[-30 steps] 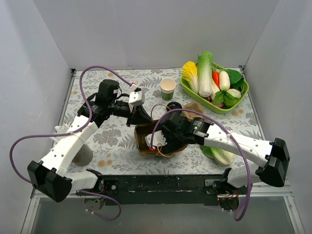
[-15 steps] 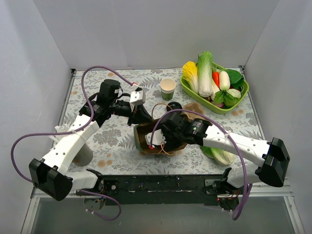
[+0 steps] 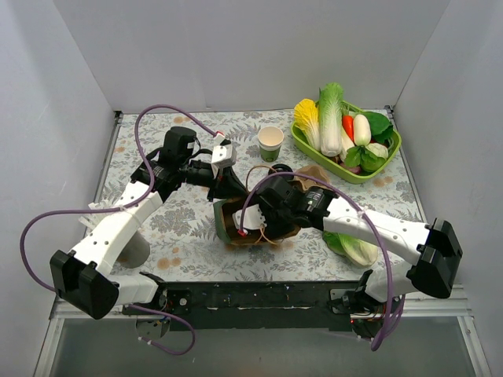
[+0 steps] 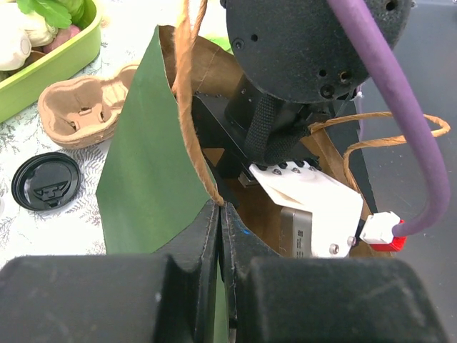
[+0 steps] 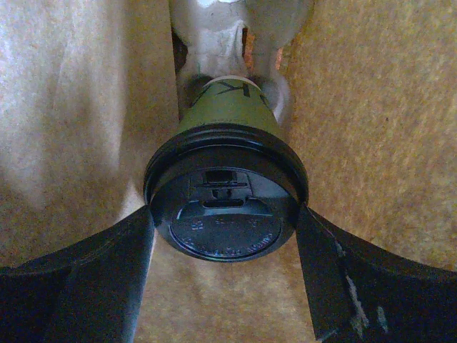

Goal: Pack the takeout coffee

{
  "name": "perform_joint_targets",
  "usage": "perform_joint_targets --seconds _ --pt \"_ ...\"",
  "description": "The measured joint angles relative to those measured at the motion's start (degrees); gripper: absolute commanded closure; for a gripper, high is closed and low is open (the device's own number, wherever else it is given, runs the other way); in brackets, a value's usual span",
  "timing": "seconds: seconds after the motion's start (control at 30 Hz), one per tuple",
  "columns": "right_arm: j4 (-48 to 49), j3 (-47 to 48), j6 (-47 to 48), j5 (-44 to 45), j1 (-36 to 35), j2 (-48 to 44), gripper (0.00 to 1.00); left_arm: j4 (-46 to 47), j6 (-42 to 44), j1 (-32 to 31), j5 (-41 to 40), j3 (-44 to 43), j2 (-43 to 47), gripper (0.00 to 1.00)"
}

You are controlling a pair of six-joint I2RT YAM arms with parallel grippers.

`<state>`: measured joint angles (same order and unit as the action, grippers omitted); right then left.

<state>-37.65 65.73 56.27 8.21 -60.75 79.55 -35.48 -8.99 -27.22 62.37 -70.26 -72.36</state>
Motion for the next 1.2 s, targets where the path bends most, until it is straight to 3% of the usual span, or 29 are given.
perform_joint_targets --seconds 0.37,1.2 --pt "-6.0 4.9 -2.1 -0.6 -0.6 2.5 0.99 0.0 0.0 0.2 0.0 -0.7 -0.5 1.00" --pt "-7.7 7.0 -2.4 7.0 -2.8 4.9 0.99 1.2 -0.9 0.2 1.8 -0.7 -2.2 1.00"
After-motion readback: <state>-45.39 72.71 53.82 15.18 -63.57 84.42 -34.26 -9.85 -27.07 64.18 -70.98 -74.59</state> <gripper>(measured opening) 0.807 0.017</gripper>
